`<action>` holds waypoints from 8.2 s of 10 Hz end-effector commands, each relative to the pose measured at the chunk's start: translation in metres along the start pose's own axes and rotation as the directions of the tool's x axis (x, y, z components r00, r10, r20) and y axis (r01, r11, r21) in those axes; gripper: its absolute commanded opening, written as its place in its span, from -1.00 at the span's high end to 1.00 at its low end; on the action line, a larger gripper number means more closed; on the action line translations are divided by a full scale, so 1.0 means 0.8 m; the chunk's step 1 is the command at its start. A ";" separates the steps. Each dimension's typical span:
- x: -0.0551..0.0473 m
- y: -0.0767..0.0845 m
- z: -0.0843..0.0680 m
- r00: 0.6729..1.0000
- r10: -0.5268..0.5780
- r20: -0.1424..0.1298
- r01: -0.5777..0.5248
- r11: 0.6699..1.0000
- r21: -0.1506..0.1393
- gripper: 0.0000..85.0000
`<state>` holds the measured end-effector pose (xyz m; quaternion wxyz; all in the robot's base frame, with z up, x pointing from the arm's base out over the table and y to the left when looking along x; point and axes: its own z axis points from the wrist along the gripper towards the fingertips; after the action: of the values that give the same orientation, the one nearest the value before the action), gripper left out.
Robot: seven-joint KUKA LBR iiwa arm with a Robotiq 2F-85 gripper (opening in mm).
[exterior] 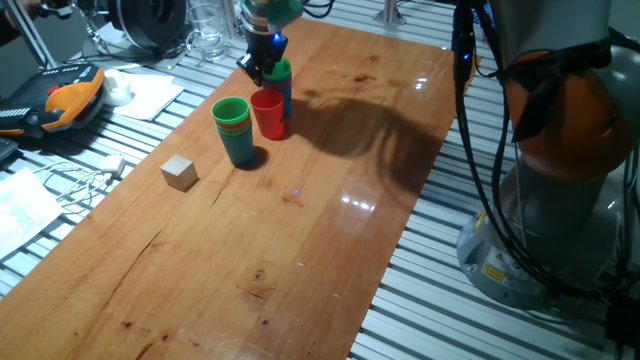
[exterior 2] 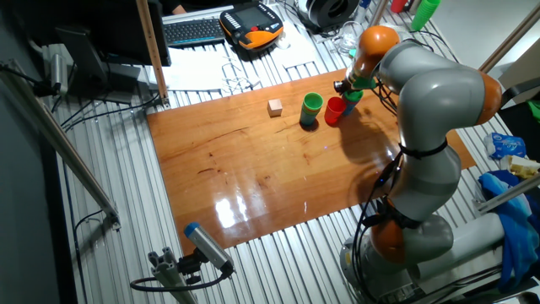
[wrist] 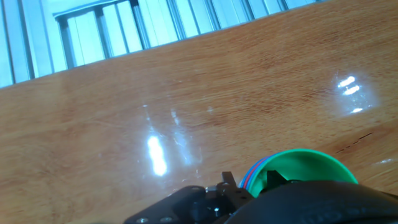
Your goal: Stack the cups
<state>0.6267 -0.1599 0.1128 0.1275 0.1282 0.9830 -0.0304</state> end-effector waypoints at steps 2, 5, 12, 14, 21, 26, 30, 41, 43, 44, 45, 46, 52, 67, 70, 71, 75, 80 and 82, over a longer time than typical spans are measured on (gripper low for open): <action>0.000 -0.001 0.003 1.000 -0.011 0.001 0.011 1.000 -0.004 0.20; 0.001 -0.004 0.005 0.997 -0.071 -0.012 0.071 0.997 -0.014 1.00; -0.006 -0.009 -0.098 0.986 -0.068 -0.152 0.066 0.998 -0.016 1.00; -0.010 -0.013 -0.130 0.980 -0.076 -0.183 0.075 0.997 -0.010 1.00; -0.001 0.030 -0.178 0.974 0.080 -0.210 -0.085 0.996 -0.014 1.00; 0.007 0.054 -0.127 0.982 0.131 -0.133 -0.138 0.989 -0.044 1.00; 0.020 0.069 -0.117 0.979 0.169 -0.115 -0.174 0.984 -0.035 1.00; 0.030 0.074 -0.066 0.973 0.226 -0.039 -0.226 0.974 0.007 0.20; 0.029 0.072 -0.048 0.972 0.232 -0.025 -0.233 0.972 -0.009 0.20; 0.029 0.072 -0.039 0.972 0.236 -0.017 -0.237 0.972 -0.010 -0.20; 0.029 0.073 -0.033 0.971 0.239 -0.013 -0.240 0.971 -0.012 -0.20; 0.030 0.073 -0.028 0.969 0.246 -0.012 -0.246 0.969 -0.016 -0.20; 0.040 0.072 -0.006 0.975 0.221 0.005 -0.221 0.975 -0.005 0.20; 0.020 0.042 -0.201 0.965 0.149 -0.217 -0.156 0.988 -0.014 1.00; 0.006 0.025 -0.245 0.961 0.108 -0.253 -0.115 0.993 -0.015 1.00; 0.006 0.025 -0.245 0.963 0.106 -0.248 -0.113 0.993 -0.014 1.00; 0.006 0.025 -0.245 0.984 0.036 -0.173 -0.045 0.998 -0.049 1.00; 0.006 0.025 -0.245 0.982 0.088 -0.170 -0.101 0.992 -0.069 1.00; 0.006 0.026 -0.247 0.976 0.114 -0.188 -0.127 0.990 -0.056 1.00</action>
<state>0.5790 -0.1201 0.3028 0.0409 0.1849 0.9816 0.0231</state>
